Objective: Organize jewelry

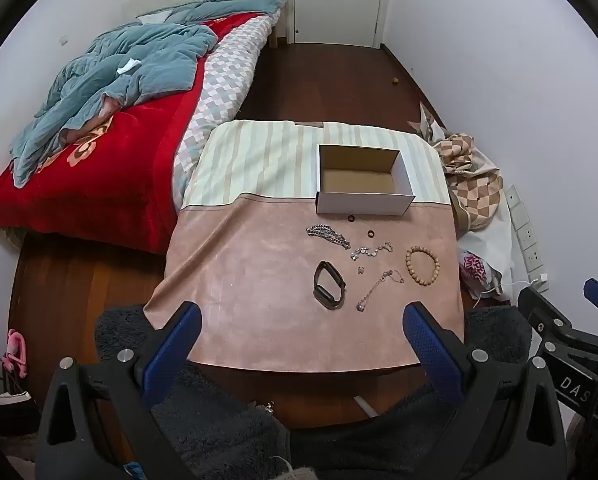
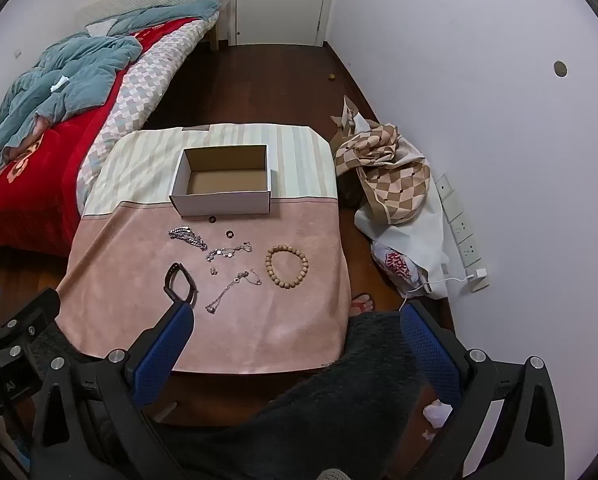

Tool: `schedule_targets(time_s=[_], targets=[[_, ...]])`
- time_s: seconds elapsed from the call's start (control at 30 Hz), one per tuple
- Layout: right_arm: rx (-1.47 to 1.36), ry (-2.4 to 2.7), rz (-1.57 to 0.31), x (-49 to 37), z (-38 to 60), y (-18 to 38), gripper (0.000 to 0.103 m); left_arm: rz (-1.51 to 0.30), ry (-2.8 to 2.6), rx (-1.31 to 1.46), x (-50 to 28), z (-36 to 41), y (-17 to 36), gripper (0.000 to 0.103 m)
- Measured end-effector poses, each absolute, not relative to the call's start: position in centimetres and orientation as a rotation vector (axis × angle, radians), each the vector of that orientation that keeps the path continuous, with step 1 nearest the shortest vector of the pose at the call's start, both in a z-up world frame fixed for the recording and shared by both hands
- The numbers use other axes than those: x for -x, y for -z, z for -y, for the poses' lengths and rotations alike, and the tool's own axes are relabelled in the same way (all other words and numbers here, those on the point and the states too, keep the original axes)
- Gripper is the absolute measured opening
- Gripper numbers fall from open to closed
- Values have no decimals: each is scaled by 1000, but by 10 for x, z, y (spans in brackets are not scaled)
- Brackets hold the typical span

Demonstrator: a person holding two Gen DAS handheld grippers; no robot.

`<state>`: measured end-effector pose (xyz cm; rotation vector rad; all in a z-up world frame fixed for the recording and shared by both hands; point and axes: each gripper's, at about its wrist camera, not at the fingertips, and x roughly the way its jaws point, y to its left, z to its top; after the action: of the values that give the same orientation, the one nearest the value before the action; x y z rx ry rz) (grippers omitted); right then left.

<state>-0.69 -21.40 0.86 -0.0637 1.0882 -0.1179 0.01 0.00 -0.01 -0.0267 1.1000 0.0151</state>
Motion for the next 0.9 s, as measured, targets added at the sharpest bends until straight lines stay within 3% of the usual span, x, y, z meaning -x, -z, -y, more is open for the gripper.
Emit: schedule_targets(time_s=[0.9], targets=[[81,132,-1083,7,215,-12,103,-1100,-5,26,-2,6,-4,103]])
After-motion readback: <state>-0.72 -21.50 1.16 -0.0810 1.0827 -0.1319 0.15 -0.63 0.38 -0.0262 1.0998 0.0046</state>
